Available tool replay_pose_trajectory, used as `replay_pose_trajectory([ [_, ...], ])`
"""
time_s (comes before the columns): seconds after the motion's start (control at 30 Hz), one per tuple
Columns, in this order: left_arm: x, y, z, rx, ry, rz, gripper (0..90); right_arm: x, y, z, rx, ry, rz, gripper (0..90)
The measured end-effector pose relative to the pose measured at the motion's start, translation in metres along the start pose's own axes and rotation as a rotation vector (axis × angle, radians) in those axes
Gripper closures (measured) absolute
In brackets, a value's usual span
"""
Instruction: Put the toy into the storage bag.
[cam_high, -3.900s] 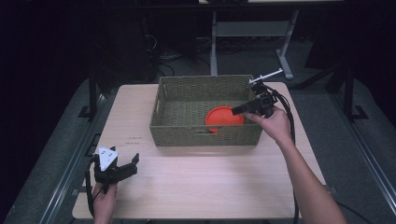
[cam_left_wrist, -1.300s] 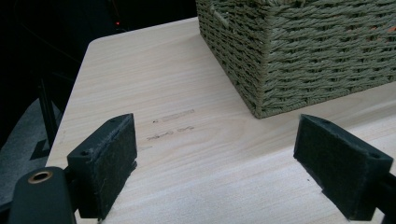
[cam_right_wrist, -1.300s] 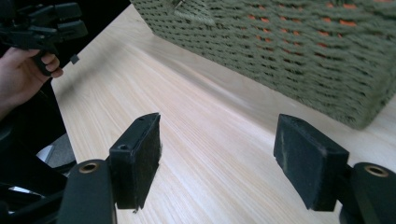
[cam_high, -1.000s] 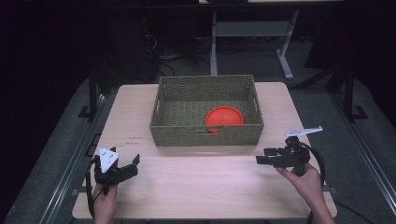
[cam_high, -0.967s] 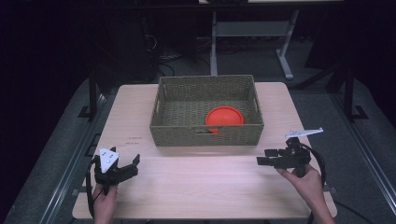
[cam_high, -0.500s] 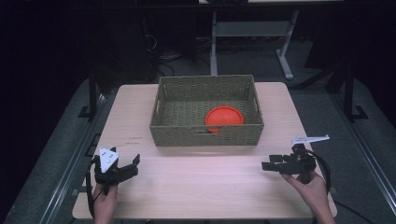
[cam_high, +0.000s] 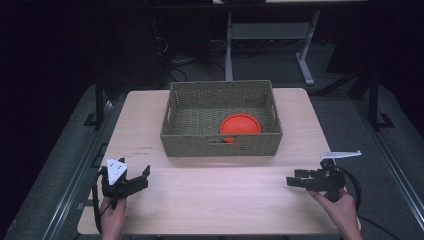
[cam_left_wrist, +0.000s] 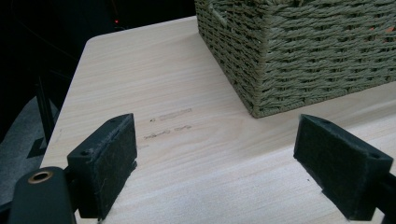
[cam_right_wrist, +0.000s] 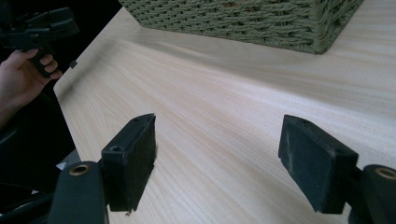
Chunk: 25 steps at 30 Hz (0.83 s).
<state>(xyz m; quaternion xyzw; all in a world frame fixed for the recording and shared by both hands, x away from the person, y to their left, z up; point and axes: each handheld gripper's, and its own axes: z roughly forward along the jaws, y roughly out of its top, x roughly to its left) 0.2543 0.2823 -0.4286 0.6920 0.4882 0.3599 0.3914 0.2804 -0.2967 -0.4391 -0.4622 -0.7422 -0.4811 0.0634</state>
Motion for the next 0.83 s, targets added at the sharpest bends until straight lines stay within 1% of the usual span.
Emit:
replay_pose_trajectory([
  [0.03,0.000,0.000,0.000,0.004,0.000,0.000,12.8,-0.001,-0.001,0.000,-0.002,0.001,-0.005,27.0],
  [0.07,0.000,0.000,0.000,0.001,0.000,0.000,12.8,0.000,-0.003,0.000,0.000,-0.003,0.003,27.0],
  [0.17,-0.001,0.000,0.000,0.007,-0.004,0.003,12.8,-0.003,-0.008,-0.001,0.008,-0.003,0.001,26.7],
  [0.27,-0.002,0.000,0.000,0.005,-0.007,-0.001,12.8,-0.003,-0.012,-0.003,0.009,-0.006,0.021,26.6],
  [0.3,-0.002,0.000,0.000,0.005,-0.007,0.001,12.8,-0.005,-0.015,-0.005,0.000,-0.007,0.010,26.6],
  [0.33,-0.002,0.000,0.000,0.005,-0.007,0.002,12.8,-0.005,-0.015,-0.005,0.000,-0.007,0.010,26.6],
  [0.37,-0.002,0.000,0.000,0.004,-0.008,-0.001,12.8,-0.004,-0.016,-0.006,0.005,-0.008,0.024,26.5],
  [0.4,-0.002,0.000,0.000,0.006,-0.008,0.001,12.8,-0.004,-0.018,-0.007,0.008,-0.008,0.028,26.4],
  [0.57,-0.002,0.000,0.000,0.005,-0.009,0.001,12.8,-0.005,-0.024,-0.009,-0.031,-0.001,0.028,26.5],
  [0.6,-0.002,0.000,0.000,0.006,-0.011,0.003,12.8,-0.005,-0.024,-0.009,-0.031,-0.001,0.028,26.5],
  [0.67,-0.002,0.000,0.001,0.008,-0.014,0.002,12.8,-0.003,-0.025,-0.010,-0.049,0.006,0.024,26.5],
  [0.77,-0.001,0.000,0.002,0.009,-0.023,-0.005,12.8,-0.001,-0.025,-0.010,-0.058,0.000,-0.003,26.1],
  [0.83,0.000,0.001,0.003,0.008,-0.027,-0.002,12.8,-0.001,-0.027,-0.008,-0.070,-0.009,-0.011,26.1],
])
